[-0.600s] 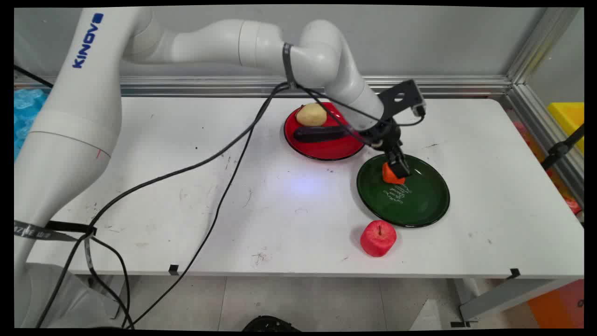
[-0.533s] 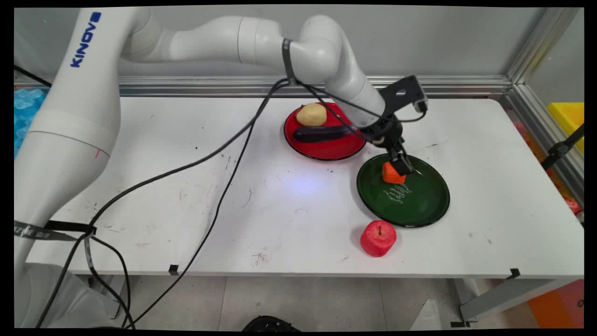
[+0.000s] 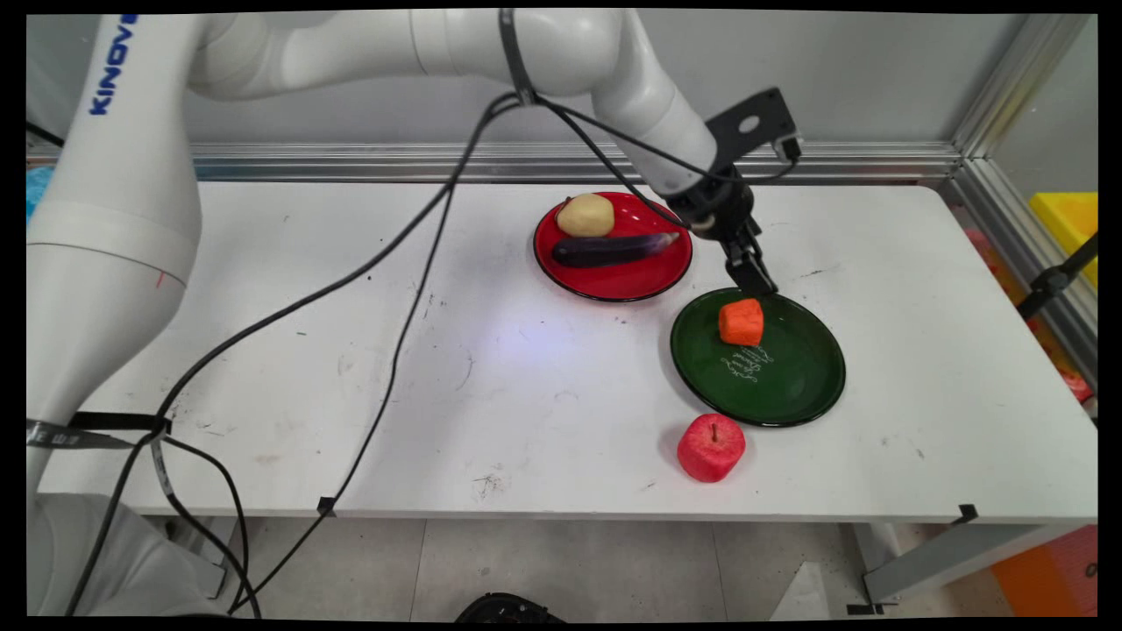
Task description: Pick up the eggplant from the red plate
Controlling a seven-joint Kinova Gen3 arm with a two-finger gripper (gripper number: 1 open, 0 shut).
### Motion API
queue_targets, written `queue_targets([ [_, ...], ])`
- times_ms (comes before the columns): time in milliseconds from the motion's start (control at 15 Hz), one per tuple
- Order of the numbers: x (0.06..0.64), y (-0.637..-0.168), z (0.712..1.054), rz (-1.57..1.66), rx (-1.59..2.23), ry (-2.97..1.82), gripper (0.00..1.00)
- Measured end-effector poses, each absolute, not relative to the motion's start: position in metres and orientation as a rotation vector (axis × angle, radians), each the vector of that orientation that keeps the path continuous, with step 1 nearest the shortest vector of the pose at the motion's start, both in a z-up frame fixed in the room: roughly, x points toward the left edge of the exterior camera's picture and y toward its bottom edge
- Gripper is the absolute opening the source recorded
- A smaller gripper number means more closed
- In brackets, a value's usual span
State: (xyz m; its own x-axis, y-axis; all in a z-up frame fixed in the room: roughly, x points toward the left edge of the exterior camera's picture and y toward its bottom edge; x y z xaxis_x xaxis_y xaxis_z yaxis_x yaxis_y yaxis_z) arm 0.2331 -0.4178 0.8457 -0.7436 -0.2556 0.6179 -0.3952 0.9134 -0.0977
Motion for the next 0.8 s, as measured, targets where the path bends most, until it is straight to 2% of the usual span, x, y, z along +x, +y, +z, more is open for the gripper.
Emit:
queue_targets([
  [333, 0.273, -0.422, 0.865, 0.324, 0.436, -2.506, 1.00],
  [800, 0.324, -0.445, 0.865, 0.361, 0.469, -2.563, 1.00],
])
